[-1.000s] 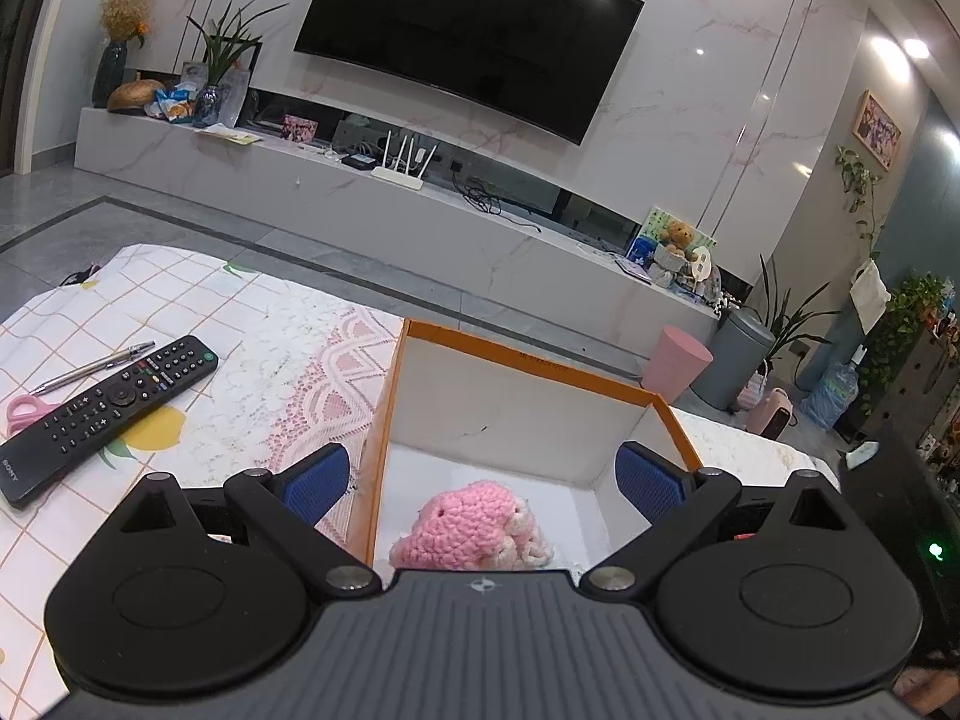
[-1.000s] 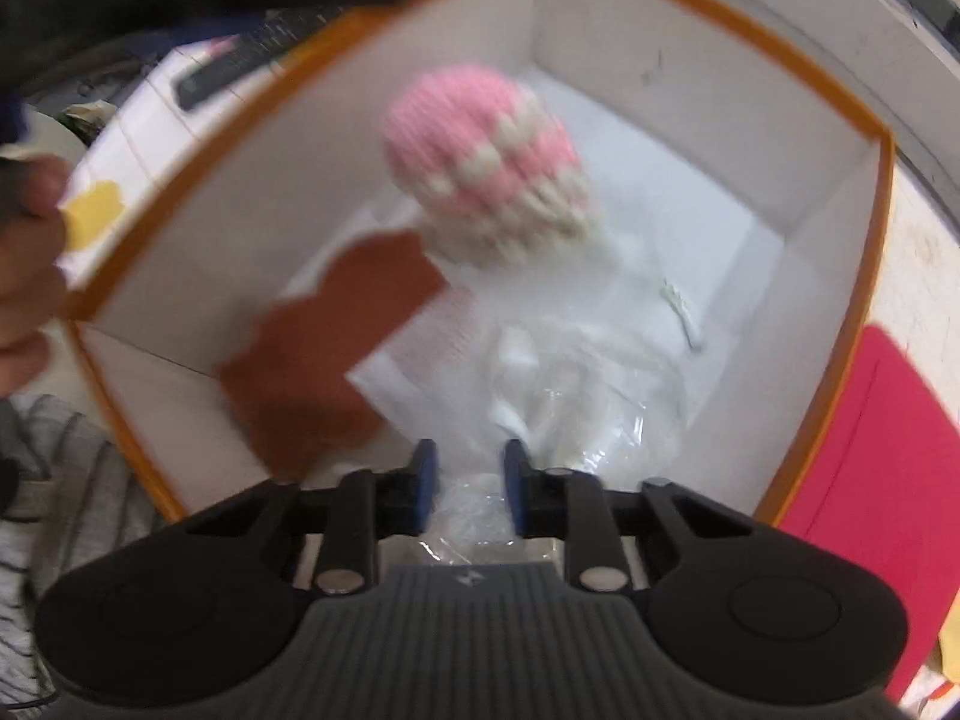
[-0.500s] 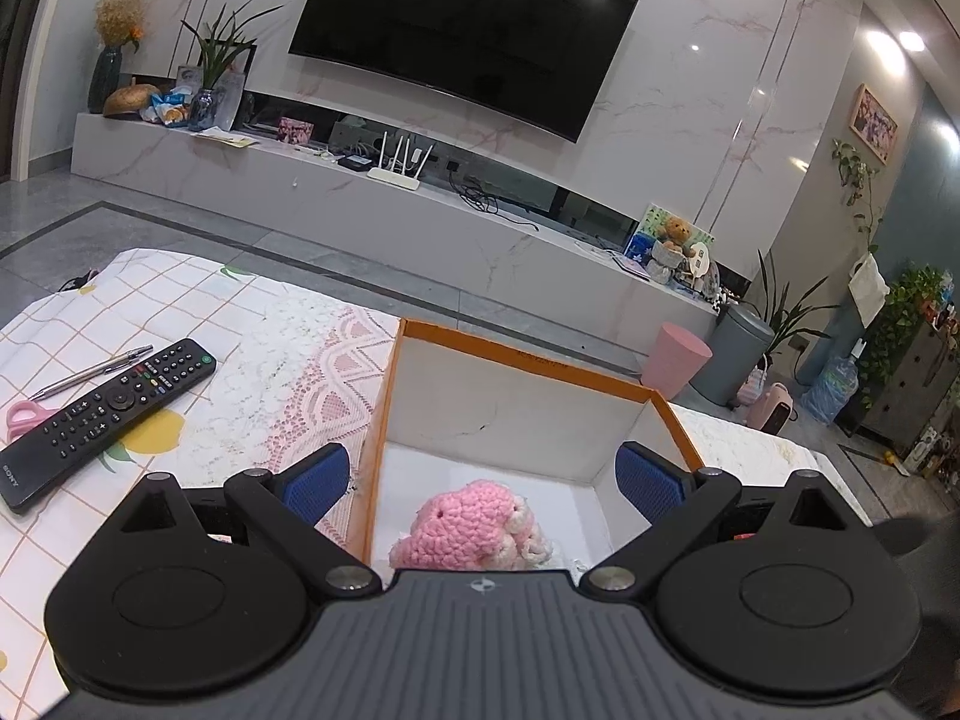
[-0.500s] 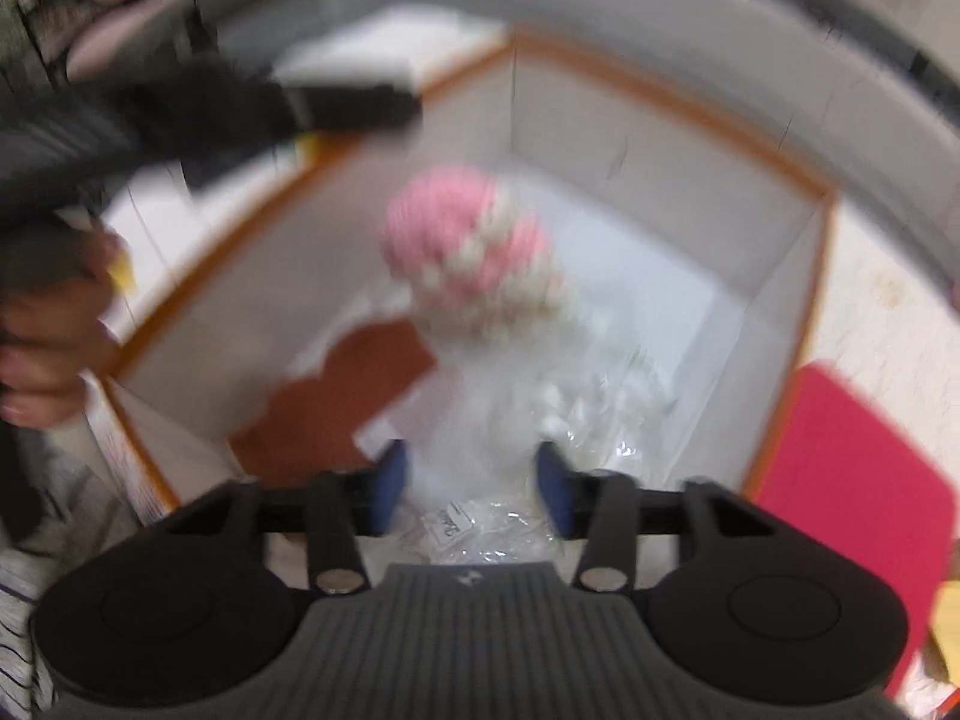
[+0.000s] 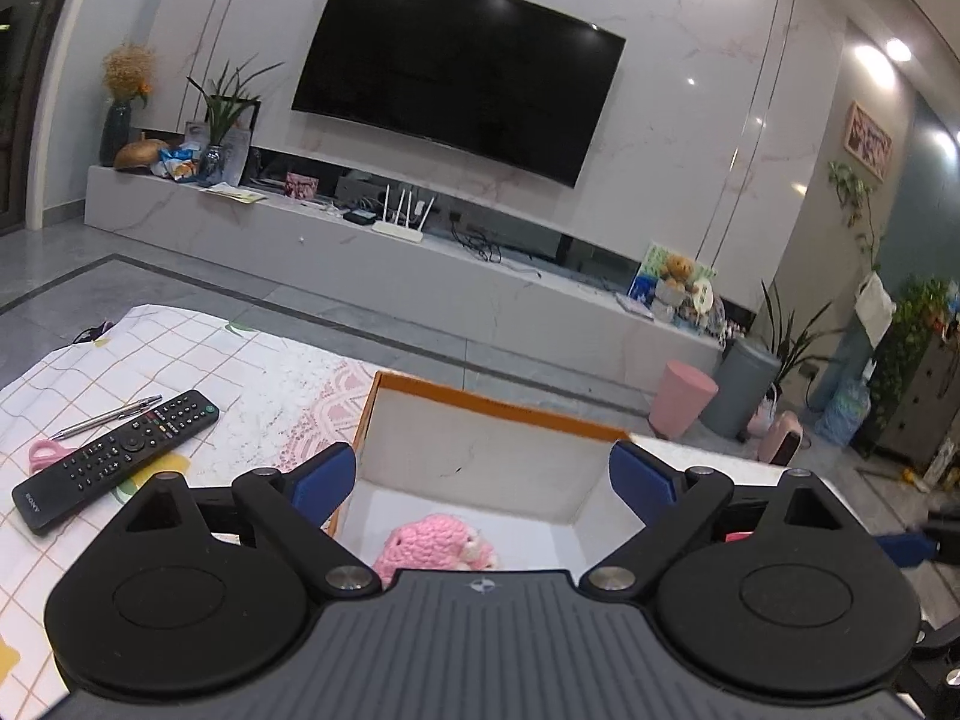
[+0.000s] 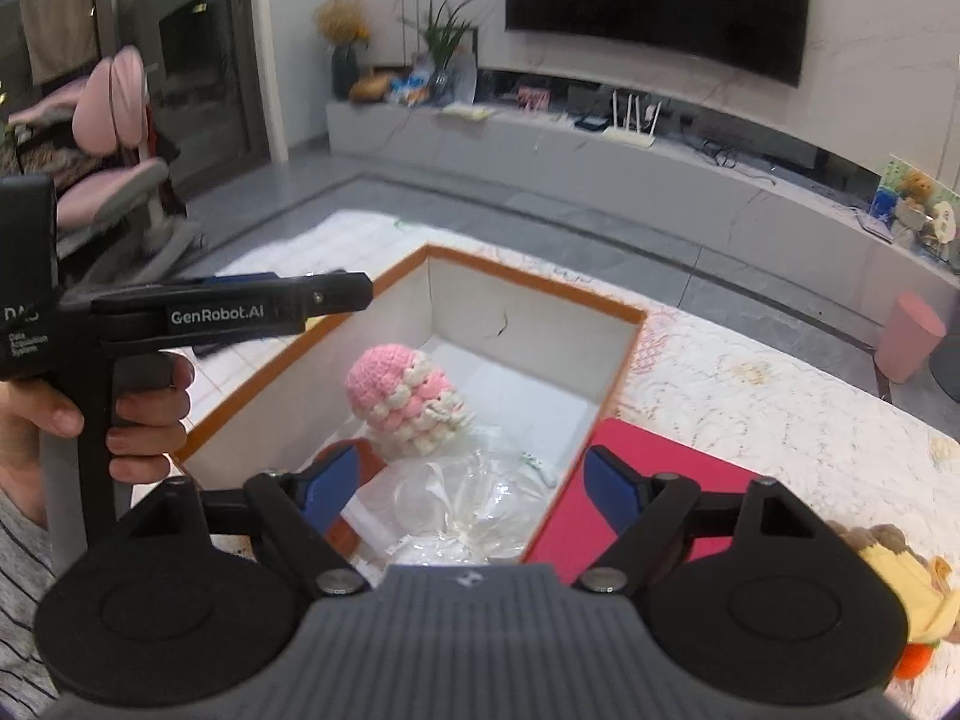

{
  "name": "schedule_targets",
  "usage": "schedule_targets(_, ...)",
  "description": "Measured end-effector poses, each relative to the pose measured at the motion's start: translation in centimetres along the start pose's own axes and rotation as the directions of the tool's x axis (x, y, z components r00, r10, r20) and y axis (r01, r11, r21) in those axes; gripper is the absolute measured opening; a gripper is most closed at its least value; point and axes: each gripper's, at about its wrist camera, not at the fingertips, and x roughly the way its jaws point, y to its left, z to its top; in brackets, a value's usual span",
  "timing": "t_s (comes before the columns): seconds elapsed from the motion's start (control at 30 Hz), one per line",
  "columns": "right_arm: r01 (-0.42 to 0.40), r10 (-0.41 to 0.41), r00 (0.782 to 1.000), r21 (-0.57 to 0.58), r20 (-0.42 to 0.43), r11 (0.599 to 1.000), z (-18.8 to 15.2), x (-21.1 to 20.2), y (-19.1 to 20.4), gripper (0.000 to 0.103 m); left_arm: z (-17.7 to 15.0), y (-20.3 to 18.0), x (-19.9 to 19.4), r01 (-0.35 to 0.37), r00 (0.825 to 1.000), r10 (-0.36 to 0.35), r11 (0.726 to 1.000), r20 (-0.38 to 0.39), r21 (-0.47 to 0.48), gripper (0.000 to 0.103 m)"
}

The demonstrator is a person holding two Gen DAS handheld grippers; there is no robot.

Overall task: Organize soft objects
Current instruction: 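Move both tools away from the box back over the table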

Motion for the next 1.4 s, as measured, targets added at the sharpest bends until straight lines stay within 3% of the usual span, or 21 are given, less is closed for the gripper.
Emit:
schedule_targets(0.1, 0.013, -0.013, 1.000, 0.018, 0.025, 1.000, -0.7, -1.1, -0.6, 0.081, 0.2, -0.7, -1.2, -0.021, 0.999, 0.021, 1.000, 0.040, 0.000, 0.103)
schedule_targets(0.3, 0.034, -0.042, 0.995, 0.088, 0.088, 0.996, -2.7, -3.0, -1.8, 0.083, 0.1, -3.8, -3.3, -0.006, 0.997, -0.001, 0.994, 0.072, 0.106, 0.103)
schedule_targets(0.53, 0.059, -0.088, 0.983, 0.171, 0.164, 0.984, -4.8, -4.3, -3.4, 0.084, -1.5, -8.5, -4.3, 0.016, 0.998, -0.030, 0.970, 0.052, 0.243, 0.103)
schedule_targets(0.67, 0.076, -0.107, 0.976, 0.164, 0.190, 0.984, -5.6, -6.0, -4.5, 0.086, -2.6, -11.4, -4.7, 0.049, 0.997, -0.062, 0.958, 0.039, 0.281, 0.103)
schedule_targets(0.83, 0.173, -0.205, 0.961, 0.173, 0.185, 0.970, -6.7, -8.9, -7.0, 0.092, -4.4, -14.7, -4.6, 0.096, 0.995, -0.101, 0.941, 0.000, 0.325, 0.103)
schedule_targets(1.07, 0.285, -0.332, 0.937, 0.310, 0.109, 0.907, -9.9, -11.9, -13.1, 0.095, -8.4, -18.2, -3.6, 0.181, 0.983, -0.155, 0.902, -0.098, 0.391, 0.103)
schedule_targets(1.17, 0.284, -0.328, 0.943, 0.393, 0.049, 0.875, -11.9, -11.3, -16.0, 0.096, -10.3, -19.4, -3.4, 0.211, 0.977, -0.176, 0.885, -0.122, 0.416, 0.103)
schedule_targets(1.3, 0.307, -0.302, 0.948, 0.514, -0.096, 0.801, -15.1, -8.2, -19.7, 0.095, -12.4, -20.1, -3.2, 0.249, 0.967, -0.198, 0.866, -0.160, 0.434, 0.103)
schedule_targets(1.4, 0.287, -0.246, 0.958, 0.588, -0.151, 0.756, -16.6, -5.5, -21.3, 0.095, -13.7, -20.3, -3.2, 0.269, 0.961, -0.205, 0.848, -0.185, 0.457, 0.103)
